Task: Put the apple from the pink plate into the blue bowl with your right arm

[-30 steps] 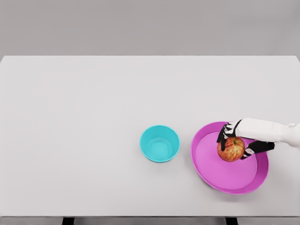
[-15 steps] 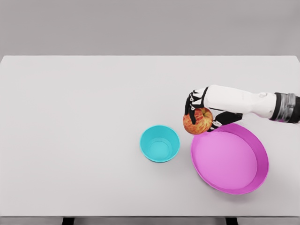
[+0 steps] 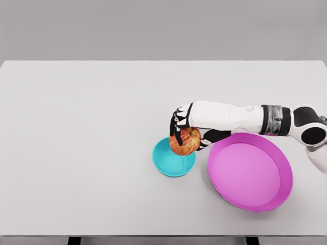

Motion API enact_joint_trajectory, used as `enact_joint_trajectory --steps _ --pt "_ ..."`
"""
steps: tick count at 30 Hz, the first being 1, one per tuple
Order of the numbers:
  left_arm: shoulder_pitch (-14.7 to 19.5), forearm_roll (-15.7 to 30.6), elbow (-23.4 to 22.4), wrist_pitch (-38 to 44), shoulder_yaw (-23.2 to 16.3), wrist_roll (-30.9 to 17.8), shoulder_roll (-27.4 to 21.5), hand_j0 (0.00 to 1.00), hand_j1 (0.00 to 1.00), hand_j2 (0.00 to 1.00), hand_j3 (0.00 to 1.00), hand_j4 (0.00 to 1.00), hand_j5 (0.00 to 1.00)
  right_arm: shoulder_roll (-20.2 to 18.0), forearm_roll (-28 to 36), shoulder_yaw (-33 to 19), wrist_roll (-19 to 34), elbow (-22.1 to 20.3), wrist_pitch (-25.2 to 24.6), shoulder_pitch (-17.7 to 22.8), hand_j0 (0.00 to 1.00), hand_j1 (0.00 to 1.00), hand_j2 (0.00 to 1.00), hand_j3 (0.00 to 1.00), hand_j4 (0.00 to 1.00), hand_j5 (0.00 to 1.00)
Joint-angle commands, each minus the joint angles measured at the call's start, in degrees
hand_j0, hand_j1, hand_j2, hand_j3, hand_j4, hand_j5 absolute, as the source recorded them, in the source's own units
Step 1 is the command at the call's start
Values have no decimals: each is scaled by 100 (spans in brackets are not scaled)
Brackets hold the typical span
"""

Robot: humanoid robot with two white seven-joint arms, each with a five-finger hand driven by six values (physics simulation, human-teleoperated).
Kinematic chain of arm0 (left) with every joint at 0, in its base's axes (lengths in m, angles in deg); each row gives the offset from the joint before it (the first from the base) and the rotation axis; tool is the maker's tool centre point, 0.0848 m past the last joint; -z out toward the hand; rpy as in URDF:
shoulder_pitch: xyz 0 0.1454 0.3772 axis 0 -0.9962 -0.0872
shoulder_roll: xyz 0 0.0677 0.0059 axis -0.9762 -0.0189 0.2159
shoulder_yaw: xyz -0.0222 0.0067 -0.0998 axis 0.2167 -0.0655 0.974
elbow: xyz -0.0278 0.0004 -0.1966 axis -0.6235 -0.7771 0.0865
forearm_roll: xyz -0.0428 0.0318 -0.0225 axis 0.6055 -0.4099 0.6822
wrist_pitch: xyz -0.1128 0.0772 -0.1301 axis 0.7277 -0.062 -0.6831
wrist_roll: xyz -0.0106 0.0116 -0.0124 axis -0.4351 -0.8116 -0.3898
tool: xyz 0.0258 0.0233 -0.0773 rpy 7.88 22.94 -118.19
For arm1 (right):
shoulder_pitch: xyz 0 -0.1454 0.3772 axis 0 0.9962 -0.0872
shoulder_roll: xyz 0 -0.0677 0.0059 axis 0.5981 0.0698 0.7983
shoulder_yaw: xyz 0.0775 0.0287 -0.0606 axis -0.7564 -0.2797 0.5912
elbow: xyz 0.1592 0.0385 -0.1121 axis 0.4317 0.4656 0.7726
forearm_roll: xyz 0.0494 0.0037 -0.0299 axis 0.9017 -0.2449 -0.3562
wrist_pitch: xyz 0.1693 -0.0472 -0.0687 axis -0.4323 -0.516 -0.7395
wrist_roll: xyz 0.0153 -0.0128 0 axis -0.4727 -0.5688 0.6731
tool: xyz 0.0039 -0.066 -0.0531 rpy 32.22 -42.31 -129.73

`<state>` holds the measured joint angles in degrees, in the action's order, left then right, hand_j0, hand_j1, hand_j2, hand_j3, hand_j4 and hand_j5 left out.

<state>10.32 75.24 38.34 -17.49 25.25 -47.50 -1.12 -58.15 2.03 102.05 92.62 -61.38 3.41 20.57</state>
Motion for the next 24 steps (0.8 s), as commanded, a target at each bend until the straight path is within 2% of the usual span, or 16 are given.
enact_joint_trajectory --steps 1,2,4,5,8,10,14,15,16,21,24 --pt "0 0 -7 0 1 -9 -1 100 100 100 100 100 100 38 -33 -6 1 -10 -20 0 48 48 48 48 48 48" --pt "0 0 1 0 1 0 -1 100 100 100 100 100 100 38 -59 -41 1 -10 -20 0 58 58 58 58 58 58" --pt "0 0 -7 0 1 0 -1 100 100 100 100 100 100 55 -68 -32 1 -19 -20 9 60 60 60 60 60 60" --pt "0 0 1 0 1 0 -1 100 100 100 100 100 100 64 -191 -41 1 -19 -20 9 71 71 71 71 71 71" --pt "0 0 1 0 1 0 -1 100 100 100 100 100 100 125 -314 -50 1 -19 -20 9 83 83 83 83 83 83" --pt "0 0 -7 0 1 0 -1 100 100 100 100 100 100 90 -314 -50 1 -37 -20 18 88 88 88 88 88 88" --pt "0 0 1 0 1 0 -1 100 100 100 100 100 100 20 -323 -59 1 -107 -20 79 90 90 90 90 90 90" --pt "0 0 1 0 1 0 -1 100 100 100 100 100 100 11 -323 -67 1 -125 -20 79 97 97 97 97 97 97" --pt "0 0 1 0 1 -9 -1 100 100 100 100 100 100 -59 -323 -146 1 -142 -20 79 100 100 100 100 100 100" --pt "0 0 -33 0 -8 0 -1 100 100 100 100 100 100 -103 -314 -524 1 -204 -20 53 100 100 100 100 100 100" --pt "0 -1 -51 0 1 0 -1 100 100 100 100 100 100 -472 -314 -560 1 -204 -20 -61 100 100 100 100 100 100"
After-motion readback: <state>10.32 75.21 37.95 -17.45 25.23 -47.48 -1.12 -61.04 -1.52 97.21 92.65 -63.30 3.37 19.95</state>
